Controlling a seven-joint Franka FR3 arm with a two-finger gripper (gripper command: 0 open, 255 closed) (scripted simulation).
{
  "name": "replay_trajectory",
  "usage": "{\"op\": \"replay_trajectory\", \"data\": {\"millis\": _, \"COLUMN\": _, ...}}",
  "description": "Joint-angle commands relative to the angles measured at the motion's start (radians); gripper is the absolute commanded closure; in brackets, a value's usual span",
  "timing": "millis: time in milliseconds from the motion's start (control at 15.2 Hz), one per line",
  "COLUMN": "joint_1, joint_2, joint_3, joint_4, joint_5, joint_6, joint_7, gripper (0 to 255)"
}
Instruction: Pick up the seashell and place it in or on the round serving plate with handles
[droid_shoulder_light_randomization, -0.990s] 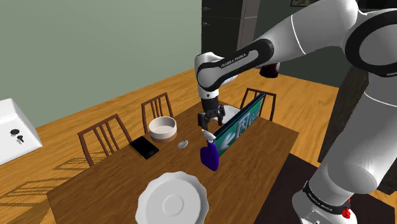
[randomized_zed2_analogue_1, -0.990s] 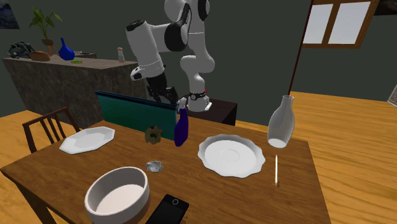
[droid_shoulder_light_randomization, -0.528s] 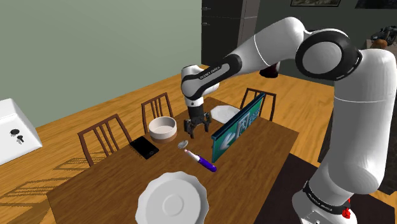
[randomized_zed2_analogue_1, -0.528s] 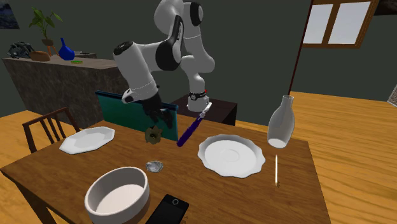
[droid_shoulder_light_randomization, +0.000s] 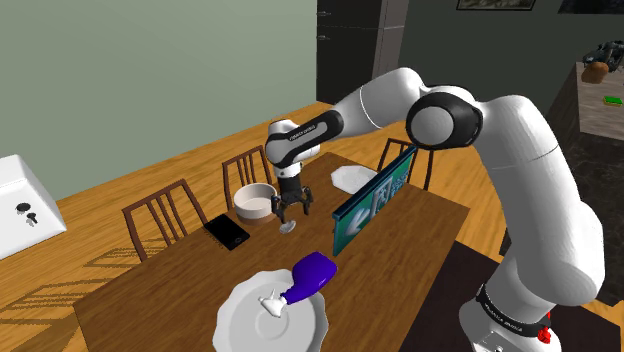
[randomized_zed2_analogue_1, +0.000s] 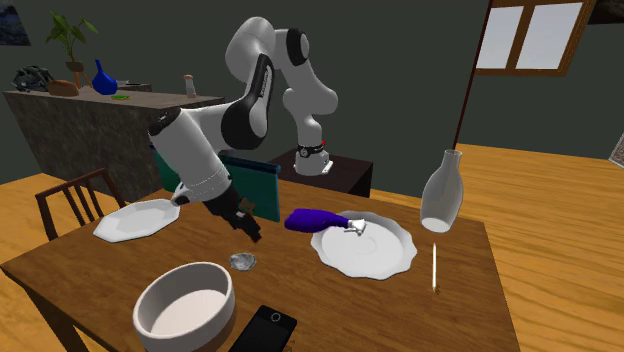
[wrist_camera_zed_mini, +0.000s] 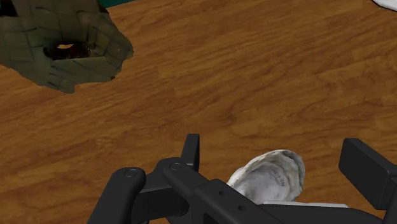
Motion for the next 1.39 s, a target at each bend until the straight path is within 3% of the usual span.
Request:
{"op": "replay_trajectory", "data": {"millis": 0, "joint_1": 0.012, "joint_2": 0.102, "joint_3": -0.002, "joint_4": 0.122, "joint_5": 0.003, "joint_6": -0.024, "joint_7": 0.023, "gripper": 0}}
{"op": "replay_trajectory", "data": {"millis": 528, "joint_1": 0.021, "joint_2": 0.137, "joint_3": -0.001, "joint_4": 0.07, "joint_5": 0.006, "joint_6": 0.062, "joint_7": 0.022, "gripper": 0}}
{"op": "replay_trajectory", "data": {"millis": 1056, "joint_1": 0.021, "joint_2": 0.137, "joint_3": -0.001, "joint_4": 0.071, "joint_5": 0.006, "joint_6": 0.061, "joint_7": 0.022, "gripper": 0}}
{"op": "replay_trajectory", "data": {"millis": 1122, "joint_1": 0.021, "joint_2": 0.137, "joint_3": -0.001, "joint_4": 0.071, "joint_5": 0.006, "joint_6": 0.061, "joint_7": 0.022, "gripper": 255}}
{"op": "replay_trajectory", "data": {"millis": 1320, "joint_1": 0.021, "joint_2": 0.137, "joint_3": -0.001, "joint_4": 0.071, "joint_5": 0.006, "joint_6": 0.061, "joint_7": 0.022, "gripper": 255}}
